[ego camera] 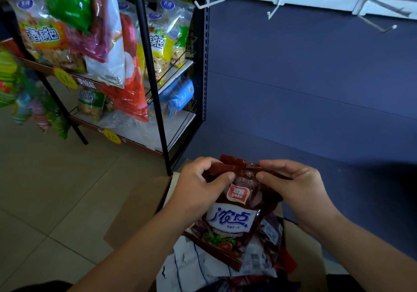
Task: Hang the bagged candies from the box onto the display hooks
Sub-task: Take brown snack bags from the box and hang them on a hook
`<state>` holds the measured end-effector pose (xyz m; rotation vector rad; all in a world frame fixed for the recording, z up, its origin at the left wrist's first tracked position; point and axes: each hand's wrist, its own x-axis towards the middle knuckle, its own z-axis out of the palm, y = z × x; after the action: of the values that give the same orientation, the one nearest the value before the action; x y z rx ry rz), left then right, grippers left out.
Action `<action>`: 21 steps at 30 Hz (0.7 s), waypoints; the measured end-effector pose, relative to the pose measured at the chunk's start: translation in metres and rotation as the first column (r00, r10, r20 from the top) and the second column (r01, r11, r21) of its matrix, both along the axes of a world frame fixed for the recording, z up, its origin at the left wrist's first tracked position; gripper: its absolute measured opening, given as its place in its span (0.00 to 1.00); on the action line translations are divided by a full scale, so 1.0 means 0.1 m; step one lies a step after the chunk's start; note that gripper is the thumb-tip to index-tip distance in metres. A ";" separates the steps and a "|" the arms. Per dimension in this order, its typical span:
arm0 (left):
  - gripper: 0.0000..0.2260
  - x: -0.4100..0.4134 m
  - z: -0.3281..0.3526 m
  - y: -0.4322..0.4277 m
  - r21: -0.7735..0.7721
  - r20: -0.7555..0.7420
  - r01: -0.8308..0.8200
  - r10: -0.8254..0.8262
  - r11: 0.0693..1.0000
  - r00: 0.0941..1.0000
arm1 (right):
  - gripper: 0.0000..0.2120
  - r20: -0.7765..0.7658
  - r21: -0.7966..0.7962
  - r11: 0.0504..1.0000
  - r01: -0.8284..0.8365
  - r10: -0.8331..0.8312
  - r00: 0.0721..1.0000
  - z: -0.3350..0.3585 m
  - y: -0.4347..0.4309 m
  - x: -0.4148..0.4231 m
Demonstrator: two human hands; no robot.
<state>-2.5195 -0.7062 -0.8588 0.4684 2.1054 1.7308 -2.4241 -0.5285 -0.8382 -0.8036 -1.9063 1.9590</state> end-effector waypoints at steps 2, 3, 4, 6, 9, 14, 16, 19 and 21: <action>0.03 0.00 -0.01 -0.01 -0.039 -0.045 0.001 -0.002 0.999 0.999 | 0.10 0.006 -0.015 1.000 0.002 -0.002 1.000 0.00 0.00 0.00; 0.03 0.01 0.00 -0.02 -0.049 -0.044 -0.004 0.002 0.999 0.999 | 0.11 0.010 -0.023 1.000 0.004 -0.004 1.000 0.00 0.01 -0.01; 0.03 0.01 0.00 -0.02 -0.053 -0.031 -0.007 0.006 0.999 0.999 | 0.11 0.017 -0.032 0.999 0.011 -0.010 1.000 0.00 0.02 -0.01; 0.04 0.01 0.04 -0.05 -0.059 -0.031 -0.014 0.012 0.998 0.999 | 0.13 0.018 -0.054 0.998 0.024 -0.023 1.000 0.02 0.04 -0.02; 0.04 -0.05 0.11 -0.06 -0.081 -0.083 0.006 -0.013 0.997 0.996 | 0.16 -0.002 -0.078 0.995 0.059 -0.059 0.998 0.06 0.11 -0.03; 0.03 -0.08 0.18 0.08 -0.057 -0.077 0.067 -0.072 0.996 0.994 | 0.16 0.032 -0.099 0.989 0.114 -0.112 0.993 0.04 0.24 -0.01; 0.02 -0.12 0.18 0.19 -0.056 -0.060 0.099 -0.102 0.994 0.993 | 0.10 0.058 -0.077 0.986 0.147 -0.143 0.988 0.02 0.30 0.00; 0.08 -0.15 0.18 0.34 -0.050 -0.070 0.150 -0.153 0.987 0.986 | 0.05 0.068 0.009 0.983 0.181 -0.181 0.981 0.05 0.42 0.01; 0.06 -0.13 0.18 0.40 -0.079 -0.130 0.172 -0.181 0.982 0.975 | 0.05 0.054 0.111 0.975 0.192 -0.199 0.979 0.06 0.46 0.06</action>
<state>-2.5323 -0.6660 -0.8406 0.7503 2.1340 1.5630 -2.4183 -0.4830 -0.8325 -0.9945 -1.8698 1.7213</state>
